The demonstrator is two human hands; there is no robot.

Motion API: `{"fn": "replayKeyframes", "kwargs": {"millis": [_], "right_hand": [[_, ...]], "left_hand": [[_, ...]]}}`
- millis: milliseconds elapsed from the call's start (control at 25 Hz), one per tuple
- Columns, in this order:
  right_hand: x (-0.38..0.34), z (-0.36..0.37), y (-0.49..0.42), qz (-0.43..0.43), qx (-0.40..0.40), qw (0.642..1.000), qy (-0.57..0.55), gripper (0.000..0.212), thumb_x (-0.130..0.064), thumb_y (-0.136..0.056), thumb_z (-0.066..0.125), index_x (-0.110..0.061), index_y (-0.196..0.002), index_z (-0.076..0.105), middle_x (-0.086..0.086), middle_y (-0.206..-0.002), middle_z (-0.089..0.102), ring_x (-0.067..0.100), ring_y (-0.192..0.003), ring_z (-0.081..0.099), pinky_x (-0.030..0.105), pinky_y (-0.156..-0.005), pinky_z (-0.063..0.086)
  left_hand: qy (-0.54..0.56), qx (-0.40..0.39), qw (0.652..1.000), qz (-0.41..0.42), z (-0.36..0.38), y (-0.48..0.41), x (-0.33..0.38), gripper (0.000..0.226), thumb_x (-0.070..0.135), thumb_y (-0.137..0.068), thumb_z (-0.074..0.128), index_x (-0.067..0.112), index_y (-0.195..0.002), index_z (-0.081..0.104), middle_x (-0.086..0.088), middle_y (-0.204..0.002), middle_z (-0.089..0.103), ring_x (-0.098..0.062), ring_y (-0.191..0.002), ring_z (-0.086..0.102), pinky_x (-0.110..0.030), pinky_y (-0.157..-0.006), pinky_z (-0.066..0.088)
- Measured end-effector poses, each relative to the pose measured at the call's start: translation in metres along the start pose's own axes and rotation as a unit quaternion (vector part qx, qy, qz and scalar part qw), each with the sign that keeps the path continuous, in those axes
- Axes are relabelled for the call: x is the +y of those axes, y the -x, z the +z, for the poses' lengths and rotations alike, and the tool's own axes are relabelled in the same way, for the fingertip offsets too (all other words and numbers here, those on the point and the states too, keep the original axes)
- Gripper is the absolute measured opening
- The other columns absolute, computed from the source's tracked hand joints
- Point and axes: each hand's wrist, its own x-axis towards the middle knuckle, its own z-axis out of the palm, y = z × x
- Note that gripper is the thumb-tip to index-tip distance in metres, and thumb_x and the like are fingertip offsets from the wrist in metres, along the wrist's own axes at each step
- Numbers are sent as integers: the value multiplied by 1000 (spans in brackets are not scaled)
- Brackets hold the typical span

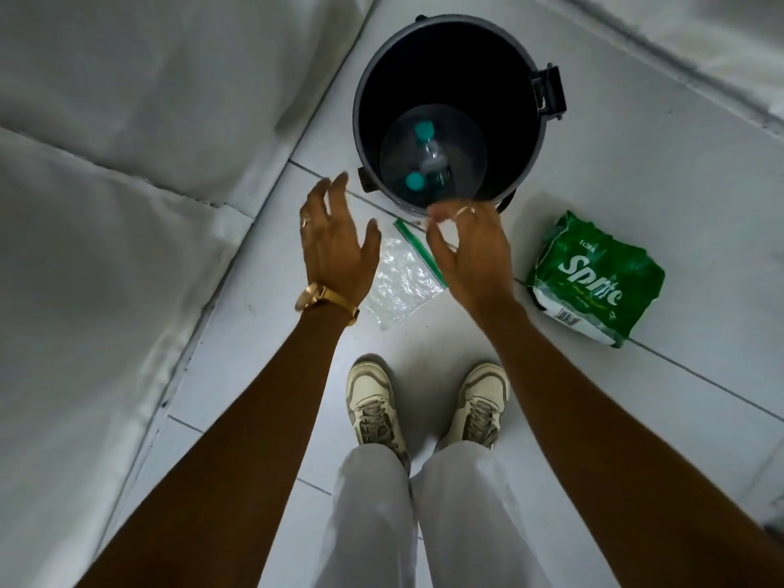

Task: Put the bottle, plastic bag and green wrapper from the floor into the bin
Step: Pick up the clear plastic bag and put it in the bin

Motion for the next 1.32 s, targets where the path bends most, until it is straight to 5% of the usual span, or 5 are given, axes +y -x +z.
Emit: {"fn": "replayKeyframes", "kwargs": {"millis": [200, 400, 800, 1040, 1320], "right_hand": [[40, 57, 35, 78, -137, 985, 73, 27, -28, -97, 56, -12, -117, 65, 6, -117, 70, 22, -110, 61, 35, -89, 56], [82, 107, 20, 213, -196, 949, 122, 54, -27, -90, 67, -3, -134, 46, 17, -133, 51, 33, -122, 51, 44, -95, 51], [107, 148, -1, 197, -204, 951, 121, 54, -23, -89, 70, -5, -133, 45, 15, -136, 49, 31, -125, 49, 42, -96, 50], [100, 108, 5, 80, -232, 947, 206, 49, -24, -91, 67, -5, -132, 48, 15, -132, 55, 30, -122, 54, 41, -96, 52], [65, 21, 22, 150, -215, 946, 190, 48, -11, -87, 63, -6, -132, 48, 16, -132, 50, 34, -122, 47, 44, -90, 50]], "left_hand": [[-80, -141, 984, -77, 43, 29, -63, 57, 24, -91, 61, 8, -142, 38, -21, -143, 42, -38, -127, 46, -46, -106, 41], [-191, -271, 941, -62, 93, 11, -98, 69, 30, -89, 65, 6, -144, 29, -23, -144, 33, -43, -130, 38, -51, -102, 43], [-208, -218, 949, -94, 149, -25, -128, 92, 37, -77, 79, 4, -143, 23, -23, -137, 42, -43, -125, 44, -53, -101, 42], [-138, -234, 962, -37, 125, -4, -99, 40, 25, -91, 61, 18, -129, 53, -15, -129, 61, -40, -116, 58, -48, -95, 49], [-47, -200, 976, 73, -1, 32, 25, 25, 22, -99, 50, 14, -119, 63, -13, -111, 72, -35, -98, 68, -41, -83, 59]]}}
